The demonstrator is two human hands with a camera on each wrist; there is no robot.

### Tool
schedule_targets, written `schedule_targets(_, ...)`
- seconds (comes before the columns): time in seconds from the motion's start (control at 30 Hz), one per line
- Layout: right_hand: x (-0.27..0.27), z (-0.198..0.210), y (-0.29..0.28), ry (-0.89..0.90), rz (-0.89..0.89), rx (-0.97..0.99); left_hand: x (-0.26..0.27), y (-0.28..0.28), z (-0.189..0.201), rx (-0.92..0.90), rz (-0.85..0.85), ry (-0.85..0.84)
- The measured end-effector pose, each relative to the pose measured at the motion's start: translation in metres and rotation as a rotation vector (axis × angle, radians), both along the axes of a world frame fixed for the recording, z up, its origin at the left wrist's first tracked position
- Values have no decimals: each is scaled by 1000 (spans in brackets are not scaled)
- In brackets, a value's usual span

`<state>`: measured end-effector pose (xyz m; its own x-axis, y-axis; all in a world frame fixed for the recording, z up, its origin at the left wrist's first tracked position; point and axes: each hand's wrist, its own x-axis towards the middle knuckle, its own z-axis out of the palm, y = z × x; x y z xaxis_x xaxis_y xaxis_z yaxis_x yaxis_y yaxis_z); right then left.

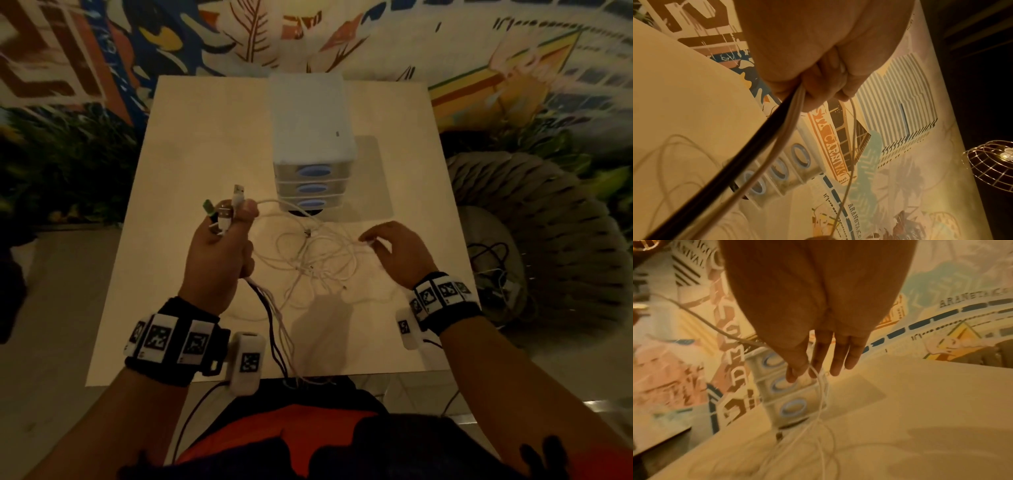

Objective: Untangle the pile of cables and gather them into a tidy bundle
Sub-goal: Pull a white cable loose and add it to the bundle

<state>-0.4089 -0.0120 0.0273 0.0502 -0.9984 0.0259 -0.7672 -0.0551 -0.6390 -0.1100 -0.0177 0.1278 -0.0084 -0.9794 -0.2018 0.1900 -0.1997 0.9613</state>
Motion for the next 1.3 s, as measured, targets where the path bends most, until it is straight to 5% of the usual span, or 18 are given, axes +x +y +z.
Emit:
schedule_targets(0.27,2,81,-31,-147,-110,-243,-1,3,5,55,35,-53)
schedule_targets(0.5,45,149,-41,-185,65,-384,-21,7,14,-154,-173,-472)
schedule_targets(0.7,90,184,-41,-127,295,-373,-47,-9,6,-212,-272,-613)
schedule_targets(0.9,102,178,-30,-280,369,-279,-51,-29,4,-243,-268,-819)
schedule_targets(1.07,81,134,-25,-519,224,-109,-40,-32,3,-136,-187,-630)
schedule_targets(1.3,86,57,-23,-275,342,325,-32,-25,21,-138,-153,-417)
